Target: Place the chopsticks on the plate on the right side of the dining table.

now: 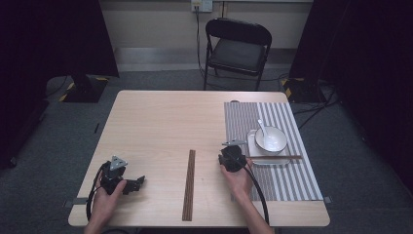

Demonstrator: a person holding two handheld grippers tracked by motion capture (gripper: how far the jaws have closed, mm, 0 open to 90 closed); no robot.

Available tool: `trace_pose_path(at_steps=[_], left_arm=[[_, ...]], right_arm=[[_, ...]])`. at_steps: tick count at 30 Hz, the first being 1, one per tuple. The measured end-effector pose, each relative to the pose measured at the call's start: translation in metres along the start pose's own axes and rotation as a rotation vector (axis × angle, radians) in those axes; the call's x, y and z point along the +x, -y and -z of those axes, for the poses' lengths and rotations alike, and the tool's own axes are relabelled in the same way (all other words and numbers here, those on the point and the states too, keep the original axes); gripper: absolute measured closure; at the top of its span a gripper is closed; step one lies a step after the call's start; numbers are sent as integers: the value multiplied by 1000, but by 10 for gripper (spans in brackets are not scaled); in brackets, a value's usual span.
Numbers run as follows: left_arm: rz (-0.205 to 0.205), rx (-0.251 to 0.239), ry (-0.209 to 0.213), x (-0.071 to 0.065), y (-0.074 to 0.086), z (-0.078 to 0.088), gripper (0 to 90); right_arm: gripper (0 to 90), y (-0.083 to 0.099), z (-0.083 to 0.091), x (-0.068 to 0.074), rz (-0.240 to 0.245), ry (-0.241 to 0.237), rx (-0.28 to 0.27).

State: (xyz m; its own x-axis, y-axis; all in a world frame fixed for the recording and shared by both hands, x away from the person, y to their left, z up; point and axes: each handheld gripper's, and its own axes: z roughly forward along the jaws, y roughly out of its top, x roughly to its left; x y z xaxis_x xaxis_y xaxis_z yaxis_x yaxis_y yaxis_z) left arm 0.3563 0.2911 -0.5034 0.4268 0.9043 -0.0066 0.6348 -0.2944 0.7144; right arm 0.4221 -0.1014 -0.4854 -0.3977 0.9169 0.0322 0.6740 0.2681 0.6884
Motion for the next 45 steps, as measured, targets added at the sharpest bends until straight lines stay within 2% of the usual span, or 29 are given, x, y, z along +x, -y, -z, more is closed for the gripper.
trace_pose_path(at_steps=[17, 26, 33, 43, 45], left_arm=[[0, 0, 0, 0, 0, 0, 0], [0, 0, 0, 0, 0, 0, 0], [0, 0, 0, 0, 0, 0, 0], [0, 0, 0, 0, 0, 0, 0], [0, 0, 0, 0, 0, 0, 0]], right_arm=[[785, 2, 1, -9, -25, 35, -5], [784, 3, 3, -13, -28, 37, -4], [780, 1, 0, -11, -29, 20, -12], [779, 0, 2, -16, -45, 50, -13], [779, 0, 1, -17, -48, 43, -9]])
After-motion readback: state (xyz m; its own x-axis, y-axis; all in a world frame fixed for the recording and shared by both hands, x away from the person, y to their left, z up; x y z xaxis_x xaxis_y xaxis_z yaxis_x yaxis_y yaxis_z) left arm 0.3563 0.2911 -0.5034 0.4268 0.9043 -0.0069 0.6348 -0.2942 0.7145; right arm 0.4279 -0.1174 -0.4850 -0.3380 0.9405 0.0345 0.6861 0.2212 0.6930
